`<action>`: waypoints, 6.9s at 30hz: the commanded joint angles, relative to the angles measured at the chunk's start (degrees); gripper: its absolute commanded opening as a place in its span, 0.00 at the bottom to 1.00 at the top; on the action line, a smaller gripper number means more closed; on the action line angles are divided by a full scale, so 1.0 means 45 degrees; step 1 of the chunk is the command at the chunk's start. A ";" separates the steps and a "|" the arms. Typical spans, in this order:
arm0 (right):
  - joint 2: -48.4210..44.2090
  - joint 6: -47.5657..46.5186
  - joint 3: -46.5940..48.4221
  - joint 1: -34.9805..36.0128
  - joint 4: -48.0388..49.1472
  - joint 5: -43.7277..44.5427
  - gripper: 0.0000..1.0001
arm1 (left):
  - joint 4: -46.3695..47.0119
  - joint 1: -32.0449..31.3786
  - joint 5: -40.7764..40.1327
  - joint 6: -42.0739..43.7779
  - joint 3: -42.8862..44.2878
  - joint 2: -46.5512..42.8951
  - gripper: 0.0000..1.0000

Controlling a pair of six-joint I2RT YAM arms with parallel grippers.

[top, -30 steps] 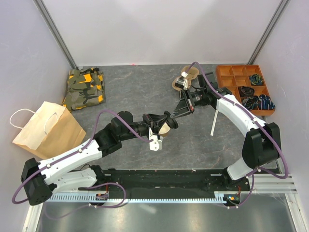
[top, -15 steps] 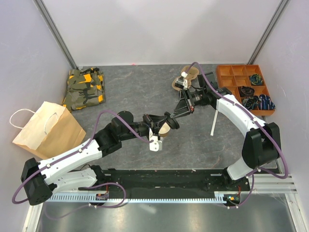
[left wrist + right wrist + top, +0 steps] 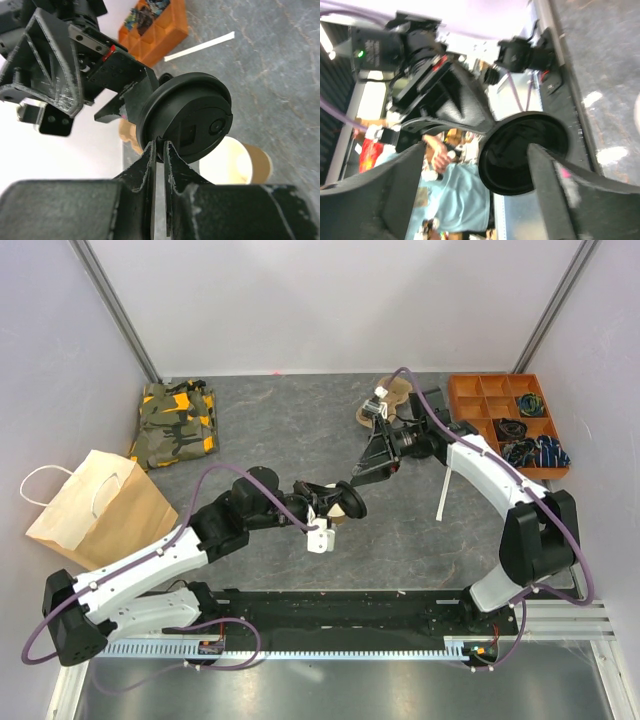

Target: Pack the takeout coffee

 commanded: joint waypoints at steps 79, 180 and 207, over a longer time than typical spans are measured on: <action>-0.3719 -0.6972 -0.1149 -0.1708 -0.1544 0.9592 0.98 | -1.1624 0.4310 0.0699 -1.4489 1.1478 1.1471 0.04; -0.0027 0.5450 -0.4096 0.0675 0.9315 0.4982 0.71 | 0.1012 0.6536 0.8121 -2.2927 0.0287 0.3736 0.39; 0.2101 0.3751 -0.4254 0.0831 0.8241 0.5021 0.17 | 0.2868 0.6263 0.7576 -2.3806 -0.0006 0.6119 0.15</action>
